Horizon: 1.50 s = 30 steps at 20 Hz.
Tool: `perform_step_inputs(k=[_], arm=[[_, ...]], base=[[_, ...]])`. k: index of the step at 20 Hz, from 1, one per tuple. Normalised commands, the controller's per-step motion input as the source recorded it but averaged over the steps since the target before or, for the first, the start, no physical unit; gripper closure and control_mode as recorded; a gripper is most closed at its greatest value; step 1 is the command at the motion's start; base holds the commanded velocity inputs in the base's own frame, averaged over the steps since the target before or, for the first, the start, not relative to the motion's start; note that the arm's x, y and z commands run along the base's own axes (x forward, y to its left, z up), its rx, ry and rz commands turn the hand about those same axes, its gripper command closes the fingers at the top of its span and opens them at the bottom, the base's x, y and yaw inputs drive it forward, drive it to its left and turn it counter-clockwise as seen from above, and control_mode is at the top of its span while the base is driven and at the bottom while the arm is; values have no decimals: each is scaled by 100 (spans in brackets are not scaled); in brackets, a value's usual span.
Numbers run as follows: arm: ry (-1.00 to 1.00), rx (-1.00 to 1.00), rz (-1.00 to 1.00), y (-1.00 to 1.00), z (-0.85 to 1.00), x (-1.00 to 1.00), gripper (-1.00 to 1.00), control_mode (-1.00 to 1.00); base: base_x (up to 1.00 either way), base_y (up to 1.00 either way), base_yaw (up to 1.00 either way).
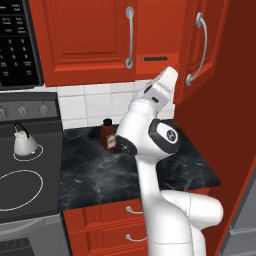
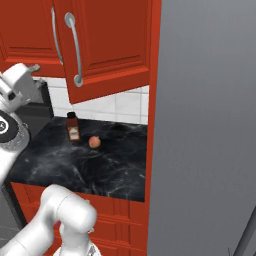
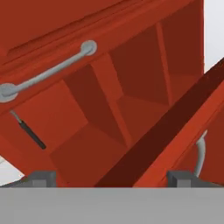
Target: Pick the pan from the cabinet and place it on the stove. Then turn on the stove burner for the pan.
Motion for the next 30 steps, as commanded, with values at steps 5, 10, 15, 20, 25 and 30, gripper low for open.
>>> perform_step_inputs(k=[5, 10, 15, 20, 25, 30], arm=[[21, -6, -31, 0, -7, 50, -100, -100], [22, -3, -21, -7, -2, 55, -100, -100], [22, -2, -19, -11, 0, 53, -100, -100], [18, 0, -17, -27, 0, 31, -100, -100], [15, 0, -15, -35, -2, 13, -100, -100], [7, 0, -14, -42, -7, -5, -100, -100]], base=[[0, 0, 0], [0, 0, 0], [0, 0, 0], [0, 0, 0], [0, 0, 0], [0, 0, 0]])
